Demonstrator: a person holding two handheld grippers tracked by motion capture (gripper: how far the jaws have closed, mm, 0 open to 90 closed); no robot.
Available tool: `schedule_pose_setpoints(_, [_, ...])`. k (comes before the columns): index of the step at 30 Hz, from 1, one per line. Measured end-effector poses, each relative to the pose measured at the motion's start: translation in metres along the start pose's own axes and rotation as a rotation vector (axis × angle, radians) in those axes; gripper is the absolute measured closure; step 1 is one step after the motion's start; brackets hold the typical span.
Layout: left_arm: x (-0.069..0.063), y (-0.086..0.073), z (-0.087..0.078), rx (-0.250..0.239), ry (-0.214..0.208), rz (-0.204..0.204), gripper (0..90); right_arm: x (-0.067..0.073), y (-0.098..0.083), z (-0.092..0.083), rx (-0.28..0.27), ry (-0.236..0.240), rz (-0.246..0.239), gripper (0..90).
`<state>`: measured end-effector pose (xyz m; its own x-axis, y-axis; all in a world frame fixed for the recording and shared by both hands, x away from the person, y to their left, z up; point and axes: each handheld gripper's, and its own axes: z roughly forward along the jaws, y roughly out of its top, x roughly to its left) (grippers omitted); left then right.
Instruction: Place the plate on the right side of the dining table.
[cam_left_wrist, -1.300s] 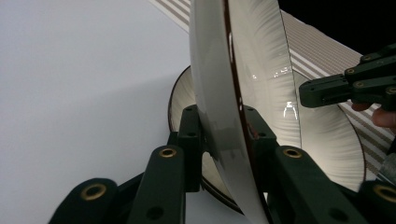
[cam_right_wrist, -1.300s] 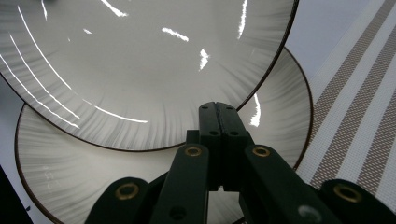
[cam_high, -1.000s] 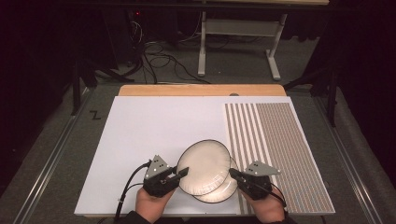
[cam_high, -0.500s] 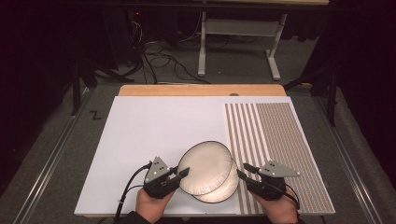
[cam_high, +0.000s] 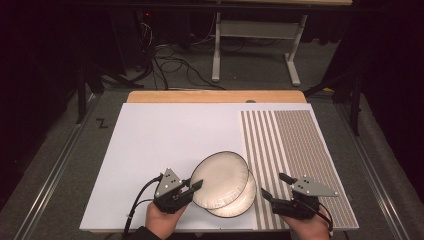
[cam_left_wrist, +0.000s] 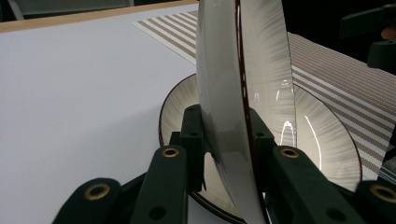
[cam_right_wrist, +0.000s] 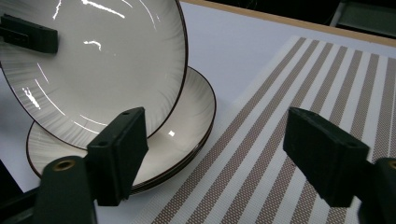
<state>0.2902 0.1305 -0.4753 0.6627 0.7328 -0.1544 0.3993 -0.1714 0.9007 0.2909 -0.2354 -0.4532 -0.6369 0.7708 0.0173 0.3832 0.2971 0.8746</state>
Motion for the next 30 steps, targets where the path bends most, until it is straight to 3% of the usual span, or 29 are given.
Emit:
schedule_pose_setpoints(9, [-0.001, 0.000, 0.000, -0.006, 0.000, 0.008, 75.4, -0.006, -0.004, -0.009, 0.007, -0.040, 0.015, 0.5])
schedule_pose_setpoints(22, [-0.001, 0.000, 0.000, -0.006, 0.000, 0.019, 75.5, -0.012, -0.006, -0.015, -0.036, -0.045, 0.041, 0.4])
schedule_pose_setpoints(30, [-0.002, 0.001, 0.000, -0.006, -0.001, 0.029, 75.6, -0.007, 0.003, -0.011, -0.052, -0.030, 0.040, 0.6])
